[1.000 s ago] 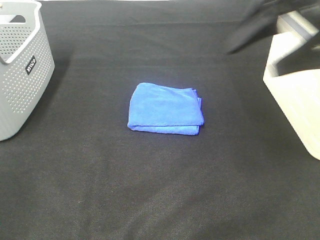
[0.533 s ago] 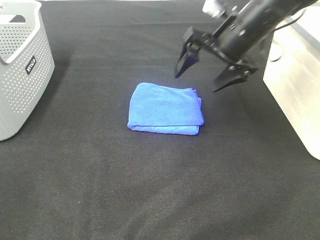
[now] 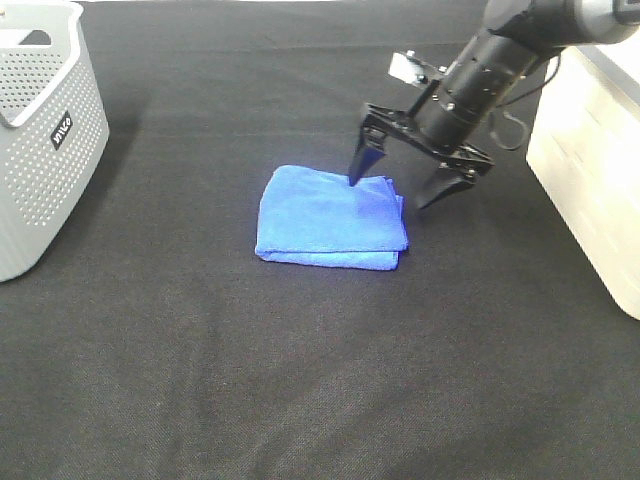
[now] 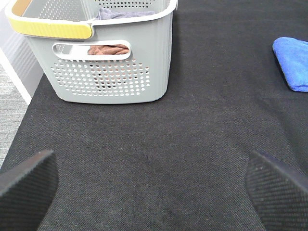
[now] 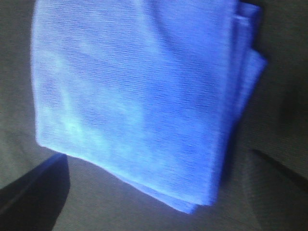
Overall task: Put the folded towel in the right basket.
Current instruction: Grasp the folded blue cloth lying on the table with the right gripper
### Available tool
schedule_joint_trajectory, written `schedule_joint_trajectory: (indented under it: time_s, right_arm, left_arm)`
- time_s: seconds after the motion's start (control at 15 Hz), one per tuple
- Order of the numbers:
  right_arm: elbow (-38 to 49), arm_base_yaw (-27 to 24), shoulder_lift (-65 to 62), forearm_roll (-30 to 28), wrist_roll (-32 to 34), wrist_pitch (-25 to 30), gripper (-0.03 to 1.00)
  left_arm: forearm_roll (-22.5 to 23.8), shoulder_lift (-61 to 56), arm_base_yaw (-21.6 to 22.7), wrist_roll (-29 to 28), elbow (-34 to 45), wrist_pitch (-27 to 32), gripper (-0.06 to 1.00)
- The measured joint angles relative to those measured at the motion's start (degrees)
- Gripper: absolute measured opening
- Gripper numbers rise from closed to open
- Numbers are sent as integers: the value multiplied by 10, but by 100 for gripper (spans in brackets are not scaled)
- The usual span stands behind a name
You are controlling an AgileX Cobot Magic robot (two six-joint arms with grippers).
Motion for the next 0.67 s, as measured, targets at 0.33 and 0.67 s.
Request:
schedule_joint_trajectory:
  time_s: [0.33, 0.67]
  right_arm:
    - [-2, -12, 26, -8, 6, -11, 92]
    - [-5, -18, 59, -6, 6, -4, 91]
  left_arm:
    - [0, 0, 0, 0, 0, 0, 99]
    - [0, 0, 0, 0, 0, 0, 99]
